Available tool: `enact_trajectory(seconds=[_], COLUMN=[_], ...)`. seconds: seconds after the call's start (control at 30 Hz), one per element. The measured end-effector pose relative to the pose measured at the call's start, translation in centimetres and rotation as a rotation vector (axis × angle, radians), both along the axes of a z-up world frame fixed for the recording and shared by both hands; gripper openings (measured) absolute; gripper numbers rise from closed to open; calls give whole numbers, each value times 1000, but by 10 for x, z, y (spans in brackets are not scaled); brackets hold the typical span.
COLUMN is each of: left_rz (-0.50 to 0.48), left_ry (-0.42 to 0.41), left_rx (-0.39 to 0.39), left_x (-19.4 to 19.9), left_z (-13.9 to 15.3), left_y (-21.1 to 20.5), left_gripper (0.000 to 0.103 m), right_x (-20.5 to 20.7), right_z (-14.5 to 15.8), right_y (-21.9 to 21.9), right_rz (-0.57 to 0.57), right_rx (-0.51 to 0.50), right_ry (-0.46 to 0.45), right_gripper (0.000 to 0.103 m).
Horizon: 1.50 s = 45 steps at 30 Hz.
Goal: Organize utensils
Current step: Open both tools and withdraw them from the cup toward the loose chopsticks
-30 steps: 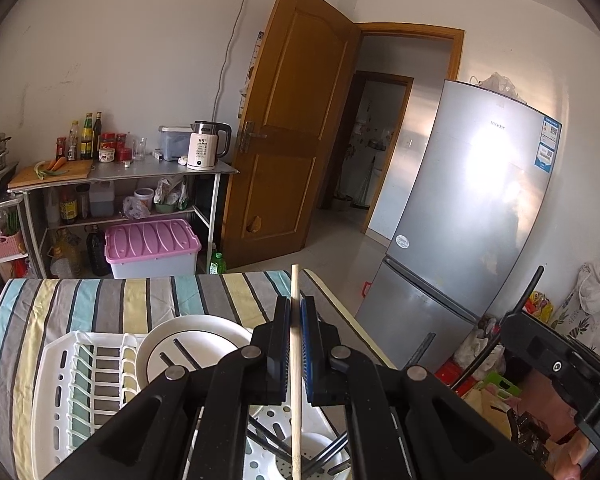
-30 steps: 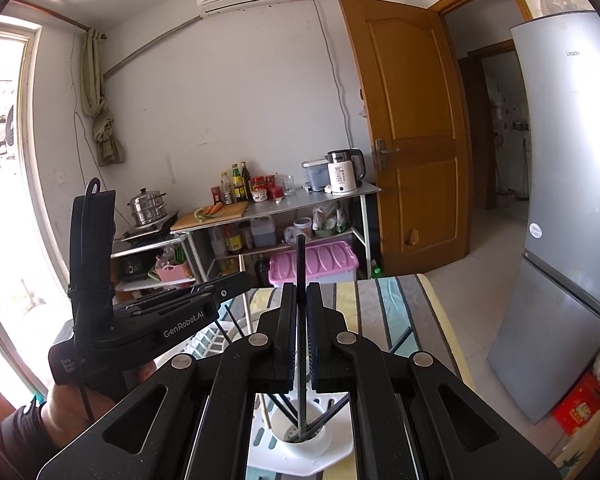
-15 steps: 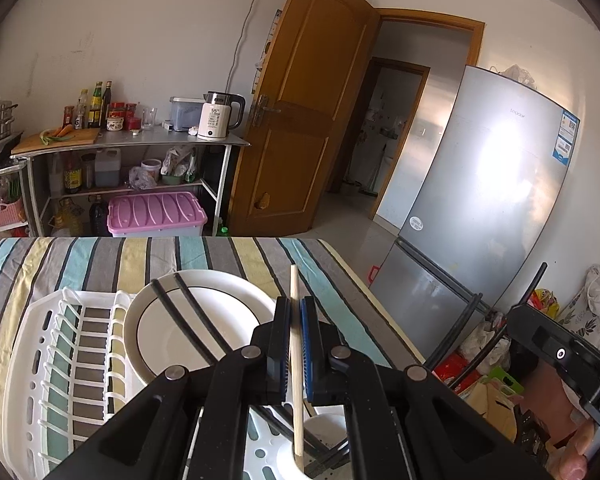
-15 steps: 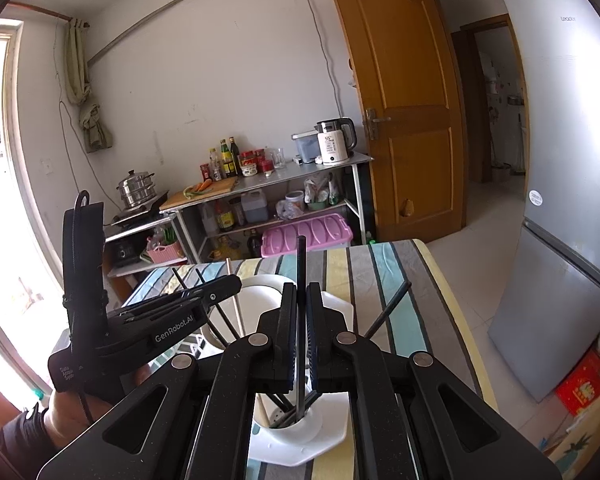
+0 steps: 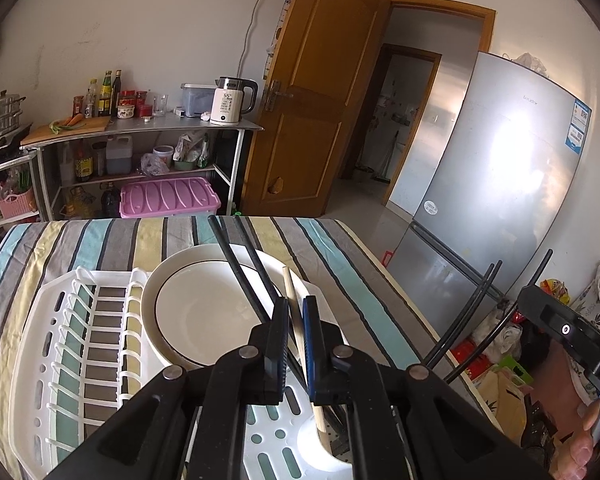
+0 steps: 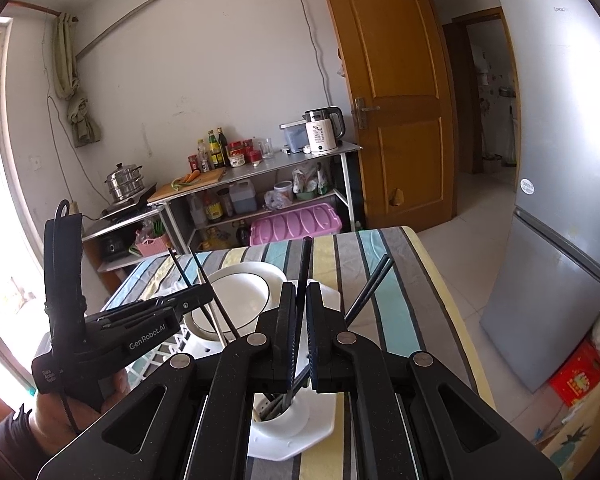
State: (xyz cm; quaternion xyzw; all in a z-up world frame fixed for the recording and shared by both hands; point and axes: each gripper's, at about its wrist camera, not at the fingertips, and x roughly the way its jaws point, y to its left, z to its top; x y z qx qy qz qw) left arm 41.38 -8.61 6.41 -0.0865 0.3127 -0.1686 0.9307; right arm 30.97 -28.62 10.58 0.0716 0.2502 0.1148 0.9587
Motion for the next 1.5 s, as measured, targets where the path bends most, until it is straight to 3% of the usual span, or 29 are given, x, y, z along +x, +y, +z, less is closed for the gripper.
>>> enact_trajectory(seconds=[0.2, 0.77, 0.9, 1.23, 1.5], left_rz=[5, 13, 25, 63, 51], left_ry=[-11, -44, -40, -24, -29], left_rx=[23, 36, 45, 107, 153], left_x=[-14, -111, -141, -215, -263], left_z=[5, 19, 12, -18, -29], left_y=[4, 28, 38, 57, 61], left_gripper=[7, 7, 9, 11, 11], right_x=[-7, -78, -100, -153, -183], right_z=[3, 6, -3, -35, -54], right_y=[4, 25, 31, 52, 56], right_rz=[-2, 2, 7, 32, 63], right_rx=[-25, -86, -101, -142, -115], right_ry=[-5, -57, -53, -32, -4], right_gripper=[14, 18, 24, 25, 25])
